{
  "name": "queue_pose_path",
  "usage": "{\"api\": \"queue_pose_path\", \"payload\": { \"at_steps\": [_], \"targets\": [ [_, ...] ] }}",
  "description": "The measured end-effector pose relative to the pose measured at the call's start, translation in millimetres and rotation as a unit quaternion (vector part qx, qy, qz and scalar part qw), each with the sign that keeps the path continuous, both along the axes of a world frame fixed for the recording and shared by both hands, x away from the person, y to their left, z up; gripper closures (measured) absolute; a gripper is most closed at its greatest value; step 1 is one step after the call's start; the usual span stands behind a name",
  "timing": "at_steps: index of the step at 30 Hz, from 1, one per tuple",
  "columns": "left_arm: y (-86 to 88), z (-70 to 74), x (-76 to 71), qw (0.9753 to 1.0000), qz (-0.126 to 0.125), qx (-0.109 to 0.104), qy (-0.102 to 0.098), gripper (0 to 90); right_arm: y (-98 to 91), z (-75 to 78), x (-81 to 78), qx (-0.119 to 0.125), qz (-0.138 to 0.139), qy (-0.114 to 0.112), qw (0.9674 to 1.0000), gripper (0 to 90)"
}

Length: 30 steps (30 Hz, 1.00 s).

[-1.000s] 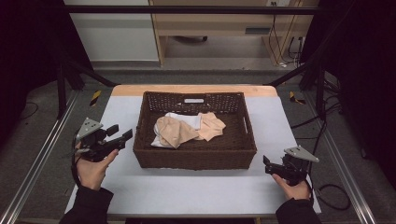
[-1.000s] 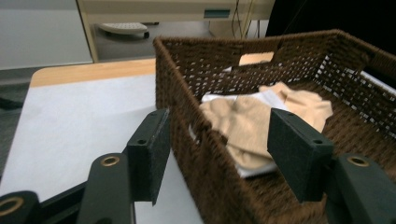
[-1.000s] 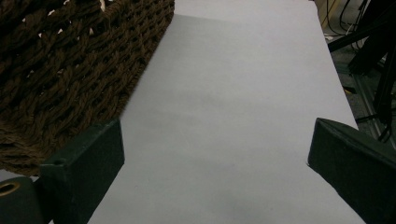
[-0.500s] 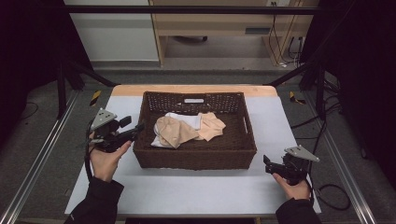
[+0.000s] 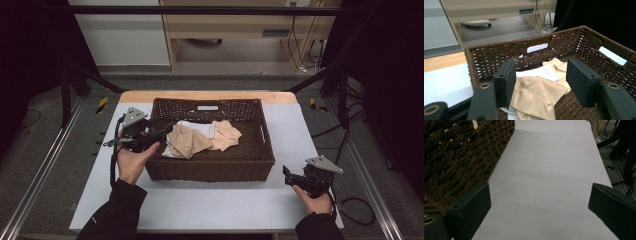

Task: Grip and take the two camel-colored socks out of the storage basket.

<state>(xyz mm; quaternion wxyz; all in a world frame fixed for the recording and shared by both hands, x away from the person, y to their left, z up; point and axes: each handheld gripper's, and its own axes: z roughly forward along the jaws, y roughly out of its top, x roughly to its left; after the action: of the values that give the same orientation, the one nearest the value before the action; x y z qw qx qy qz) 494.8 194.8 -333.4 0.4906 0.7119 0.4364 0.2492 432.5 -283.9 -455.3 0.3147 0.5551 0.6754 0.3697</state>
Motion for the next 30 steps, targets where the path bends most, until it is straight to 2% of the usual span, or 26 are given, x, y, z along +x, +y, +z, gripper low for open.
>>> {"api": "queue_pose_path", "payload": {
  "at_steps": [2,10,17,26,30],
  "targets": [
    [-6.2,0.0,4.6,1.0,-0.001,0.009,-0.002,41.1,0.2,0.0,0.0,-0.001,0.0,-0.001,1.0,4.6],
    [-19.5,-2.4,21.2,0.9997,0.002,0.023,-0.001,41.6,0.6,0.0,0.3,-0.001,-0.001,0.0,1.0,4.8],
    [-29.5,-7.6,35.6,0.9997,0.006,0.025,0.003,42.1,0.3,0.0,0.7,0.0,-0.001,-0.001,1.0,4.9],
    [-39.4,-23.5,57.6,0.999,0.016,0.039,0.013,42.0,-0.1,0.0,0.9,0.0,-0.003,-0.002,1.0,4.9],
    [-44.0,-35.3,67.8,0.9982,0.017,0.052,0.027,41.4,-0.1,0.1,1.1,0.001,-0.003,-0.002,1.0,5.0]
  ]
}}
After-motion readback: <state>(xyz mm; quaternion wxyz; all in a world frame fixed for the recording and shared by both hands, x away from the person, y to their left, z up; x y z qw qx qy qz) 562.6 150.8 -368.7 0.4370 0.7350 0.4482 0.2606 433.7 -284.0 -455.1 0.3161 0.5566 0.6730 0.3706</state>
